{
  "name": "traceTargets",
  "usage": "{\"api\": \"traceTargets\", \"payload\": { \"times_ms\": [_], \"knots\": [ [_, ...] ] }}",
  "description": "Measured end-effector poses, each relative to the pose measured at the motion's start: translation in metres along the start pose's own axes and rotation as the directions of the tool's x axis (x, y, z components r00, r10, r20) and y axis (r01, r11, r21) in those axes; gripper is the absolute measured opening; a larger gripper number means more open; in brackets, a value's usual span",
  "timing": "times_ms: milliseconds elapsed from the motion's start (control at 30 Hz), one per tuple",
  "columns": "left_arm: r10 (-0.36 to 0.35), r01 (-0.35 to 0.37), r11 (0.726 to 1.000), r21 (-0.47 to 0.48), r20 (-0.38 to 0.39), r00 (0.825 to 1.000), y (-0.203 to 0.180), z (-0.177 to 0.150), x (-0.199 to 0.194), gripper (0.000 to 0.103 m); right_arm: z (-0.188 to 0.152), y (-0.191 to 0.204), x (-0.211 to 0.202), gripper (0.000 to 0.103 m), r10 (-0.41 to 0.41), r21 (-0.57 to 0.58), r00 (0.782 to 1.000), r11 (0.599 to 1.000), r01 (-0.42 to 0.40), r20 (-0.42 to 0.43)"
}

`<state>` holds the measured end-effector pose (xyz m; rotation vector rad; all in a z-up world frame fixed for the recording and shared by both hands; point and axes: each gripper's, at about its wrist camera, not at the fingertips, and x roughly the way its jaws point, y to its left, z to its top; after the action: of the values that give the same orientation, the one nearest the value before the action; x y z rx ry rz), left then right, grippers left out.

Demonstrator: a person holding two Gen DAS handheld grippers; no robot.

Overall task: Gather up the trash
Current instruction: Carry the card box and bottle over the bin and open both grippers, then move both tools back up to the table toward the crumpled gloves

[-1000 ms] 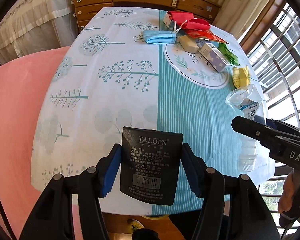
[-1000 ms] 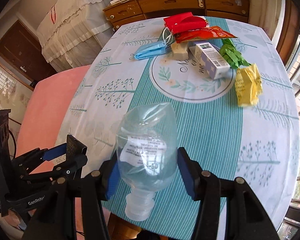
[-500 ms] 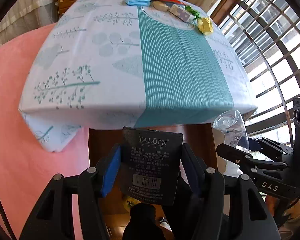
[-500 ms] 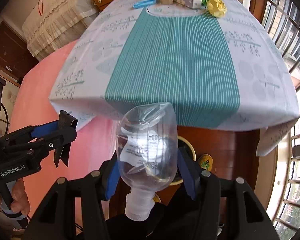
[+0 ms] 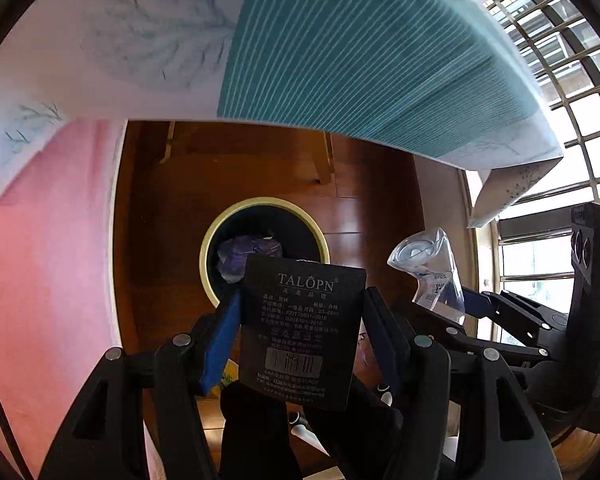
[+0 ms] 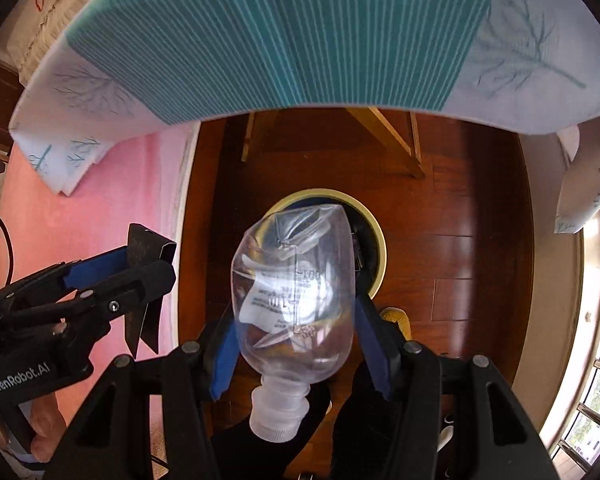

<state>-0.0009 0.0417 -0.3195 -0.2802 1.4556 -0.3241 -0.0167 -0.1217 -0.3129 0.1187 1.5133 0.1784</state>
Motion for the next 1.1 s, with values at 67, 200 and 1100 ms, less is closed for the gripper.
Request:
{"api": "traceTargets", "payload": {
  "times_ms": [67,200,1100],
  "knots": [
    [0.004,-0.004,1.000,-0.020,-0.009,1.000,0.010,-0.002,0.032,0.060,-0.001,-0.013,0.028,0.055,-0.006,0.008,1.000,1.000,0.006,-0.012],
    [0.022,-0.024,0.998,-0.054,-0.035,0.999,0.028,-0.006,0.088,0.060,-0.003,-0.035,0.075,0.055,-0.010,0.024,1.000,1.000,0.011,-0.028],
    [0.293,-0.259,0.941,-0.220,0.140,0.946,0.070,-0.045,0.076,0.093,0.017,-0.006,0.151,0.065,-0.121,-0.133,0.992,0.984,0.117,-0.027]
  ]
}}
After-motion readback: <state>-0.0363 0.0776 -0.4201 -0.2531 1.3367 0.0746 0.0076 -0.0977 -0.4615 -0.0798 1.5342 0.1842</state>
